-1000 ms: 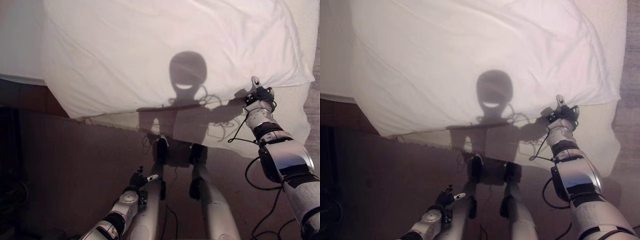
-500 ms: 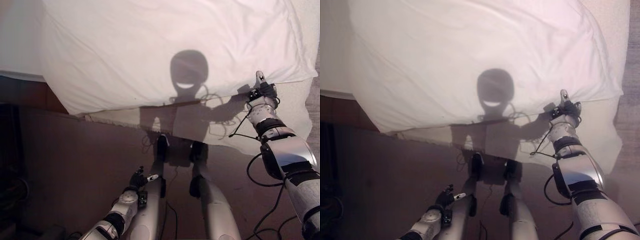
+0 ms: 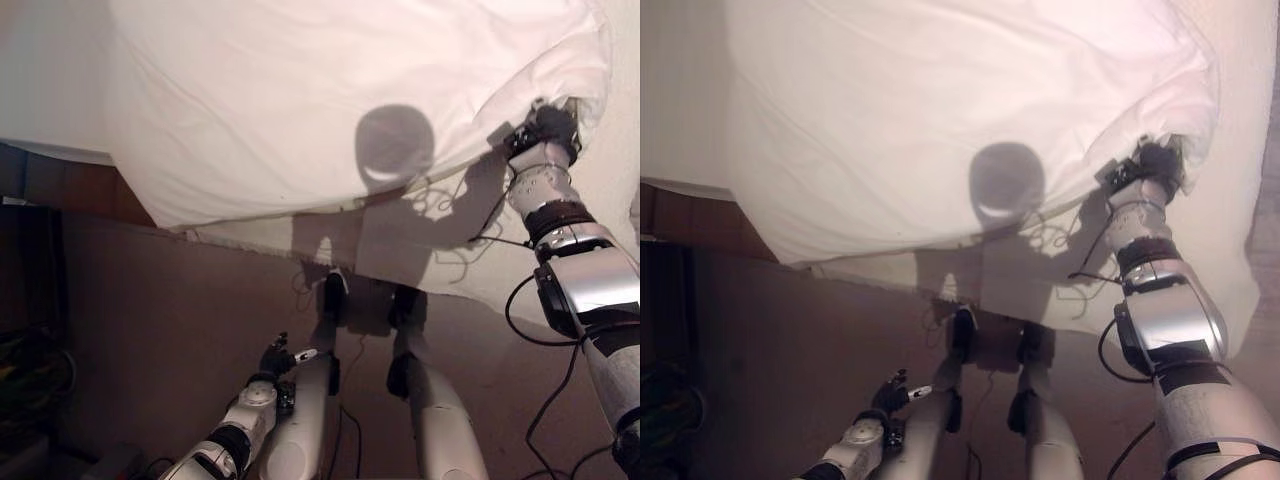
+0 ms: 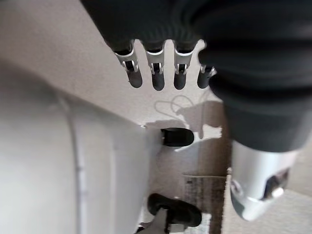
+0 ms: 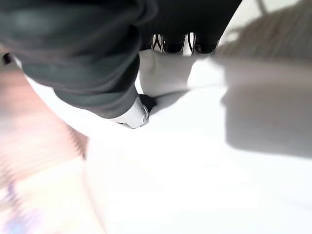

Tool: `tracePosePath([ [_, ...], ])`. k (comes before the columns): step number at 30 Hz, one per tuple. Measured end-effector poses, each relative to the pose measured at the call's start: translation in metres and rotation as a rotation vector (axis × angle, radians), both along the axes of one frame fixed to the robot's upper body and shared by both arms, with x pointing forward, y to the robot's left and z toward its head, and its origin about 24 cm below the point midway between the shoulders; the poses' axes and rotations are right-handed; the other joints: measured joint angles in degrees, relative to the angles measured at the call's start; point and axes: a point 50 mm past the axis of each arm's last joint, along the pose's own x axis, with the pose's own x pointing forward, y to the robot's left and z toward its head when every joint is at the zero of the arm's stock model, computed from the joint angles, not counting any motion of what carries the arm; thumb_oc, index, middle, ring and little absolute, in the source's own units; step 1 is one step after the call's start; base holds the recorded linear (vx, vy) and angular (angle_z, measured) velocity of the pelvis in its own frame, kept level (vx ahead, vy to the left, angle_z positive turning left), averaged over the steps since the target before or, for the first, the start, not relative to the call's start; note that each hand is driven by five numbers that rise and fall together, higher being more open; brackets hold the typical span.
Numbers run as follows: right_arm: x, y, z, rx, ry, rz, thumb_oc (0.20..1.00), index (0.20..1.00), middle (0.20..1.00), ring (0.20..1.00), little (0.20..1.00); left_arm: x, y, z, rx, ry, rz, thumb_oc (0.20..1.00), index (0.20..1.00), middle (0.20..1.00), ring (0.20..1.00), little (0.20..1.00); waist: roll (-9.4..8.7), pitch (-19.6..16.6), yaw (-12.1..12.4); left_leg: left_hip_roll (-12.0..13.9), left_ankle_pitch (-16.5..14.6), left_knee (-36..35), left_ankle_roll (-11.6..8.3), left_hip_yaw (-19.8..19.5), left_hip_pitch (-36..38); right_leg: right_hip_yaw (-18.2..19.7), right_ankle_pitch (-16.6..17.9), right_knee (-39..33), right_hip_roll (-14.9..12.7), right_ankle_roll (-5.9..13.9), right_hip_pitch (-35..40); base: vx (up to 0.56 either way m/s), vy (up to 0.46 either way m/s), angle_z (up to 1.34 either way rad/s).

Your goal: Make the bed

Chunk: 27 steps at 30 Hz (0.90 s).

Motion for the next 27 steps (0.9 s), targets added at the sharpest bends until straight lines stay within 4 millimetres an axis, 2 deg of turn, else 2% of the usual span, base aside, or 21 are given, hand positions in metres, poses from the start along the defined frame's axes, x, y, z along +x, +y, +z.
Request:
tracePosePath([
  [8, -0.008, -0.017, 0.007, -0.066, 0.005, -0.068, 0.200, 0.200, 0.200, 0.200, 0.200, 0.005, -0.002, 0.006, -0.010, -0.032, -0.008, 1.000, 1.000, 1.000, 1.000, 1.000, -0.27, 0.02, -0.52, -1.25, 0.05, 0.00, 0.40, -0.49, 3.62, -0.46, -0.21, 0.01, -1.17, 0.35, 4.08, -0.01, 0.020, 0.06],
  [10, -0.009, -0.022, 0.000, -0.082, 0.020, -0.079, 0.200, 0.200, 0.200, 0.200, 0.200, 0.008, -0.001, 0.010, -0.012, -0.053, -0.014, 1.000, 1.000, 1.000, 1.000, 1.000, -0.68, 0.02, -0.52, -1.49, -0.18, -0.01, 0.62, -0.46, 5.81, -0.47, -0.35, 0.00, -1.43, 0.53, 6.30, -0.02, 0.037, 0.02],
  [14, -0.008, -0.016, -0.004, -0.096, 0.012, -0.049, 0.200, 0.200, 0.200, 0.200, 0.200, 0.019, -0.005, 0.027, -0.080, -0.137, -0.037, 1.000, 1.000, 1.000, 1.000, 1.000, -1.74, -0.30, -1.49, -1.91, -0.80, -0.02, 1.34, -0.37, 8.49, -0.36, -0.90, -0.01, -1.92, 1.27, 8.94, -0.02, 0.017, 0.00],
  [17, -0.007, -0.009, -0.007, -0.106, 0.000, -0.018, 0.200, 0.200, 0.200, 0.200, 0.200, 0.032, -0.022, 0.047, -0.223, -0.206, -0.052, 1.000, 1.000, 1.000, 1.000, 1.000, -2.85, -0.58, -2.13, -2.30, -0.92, 0.02, 1.82, 0.11, 9.54, 0.16, -0.83, 0.00, -2.09, 1.30, 9.82, -0.03, 0.007, -0.06],
  [18, -0.002, 0.004, -0.014, -0.096, 0.010, 0.021, 0.200, 0.200, 0.200, 0.200, 0.200, 0.034, -0.028, 0.053, -0.311, -0.211, -0.036, 1.000, 1.000, 1.000, 1.000, 1.000, -3.41, -0.65, -2.66, -2.44, -1.11, 0.01, 2.35, 0.88, 10.73, 0.77, -0.61, 0.00, -2.26, 1.13, 10.75, -0.04, 0.008, -0.19],
  [22, 0.005, 0.031, -0.033, -0.082, 0.036, 0.111, 0.200, 0.200, 0.200, 0.200, 0.200, 0.048, -0.061, 0.082, -0.477, -0.246, -0.135, 1.000, 1.000, 1.000, 1.000, 1.000, -5.16, -1.63, -3.76, -2.60, -1.53, 0.03, 2.72, 2.16, 12.14, 2.10, -0.29, -0.01, -2.38, 1.33, 11.51, -0.05, 0.003, -0.18],
  [23, 0.007, 0.041, -0.040, -0.074, 0.047, 0.144, 0.200, 0.200, 0.200, 0.200, 0.200, 0.056, -0.082, 0.102, -0.564, -0.274, -0.190, 1.000, 1.000, 1.000, 1.000, 1.000, -5.83, -1.99, -4.46, -2.58, -1.60, 0.03, 2.64, 2.54, 12.23, 2.37, -0.26, -0.01, -2.37, 1.32, 11.51, -0.05, -0.016, -0.08],
  [24, 0.007, 0.047, -0.043, -0.070, 0.046, 0.166, 0.200, 0.200, 0.200, 0.200, 0.200, 0.058, -0.086, 0.109, -0.588, -0.286, -0.207, 1.000, 1.000, 1.000, 1.000, 1.000, -6.09, -2.13, -4.88, -2.61, -1.60, 0.03, 2.64, 2.51, 12.21, 2.34, -0.24, 0.00, -2.41, 1.34, 11.52, -0.05, -0.012, -0.07],
  [25, 0.007, 0.055, -0.048, -0.066, 0.046, 0.193, 0.200, 0.200, 0.200, 0.200, 0.200, 0.061, -0.100, 0.119, -0.656, -0.292, -0.223, 1.000, 1.000, 1.000, 1.000, 1.000, -6.50, -2.34, -5.34, -2.60, -1.65, 0.03, 2.58, 2.68, 12.26, 2.50, -0.21, -0.01, -2.36, 1.32, 11.50, -0.06, -0.015, -0.04],
  [27, 0.004, 0.088, -0.069, -0.053, 0.046, 0.308, 0.200, 0.200, 0.200, 0.200, 0.200, 0.064, -0.129, 0.136, -0.823, -0.242, -0.221, 1.000, 1.000, 1.000, 1.000, 1.000, -8.00, -3.25, -7.31, -2.52, -1.86, 0.03, 2.35, 3.00, 12.43, 3.08, -0.17, -0.01, -2.14, 1.30, 11.37, -0.05, -0.012, -0.12],
])
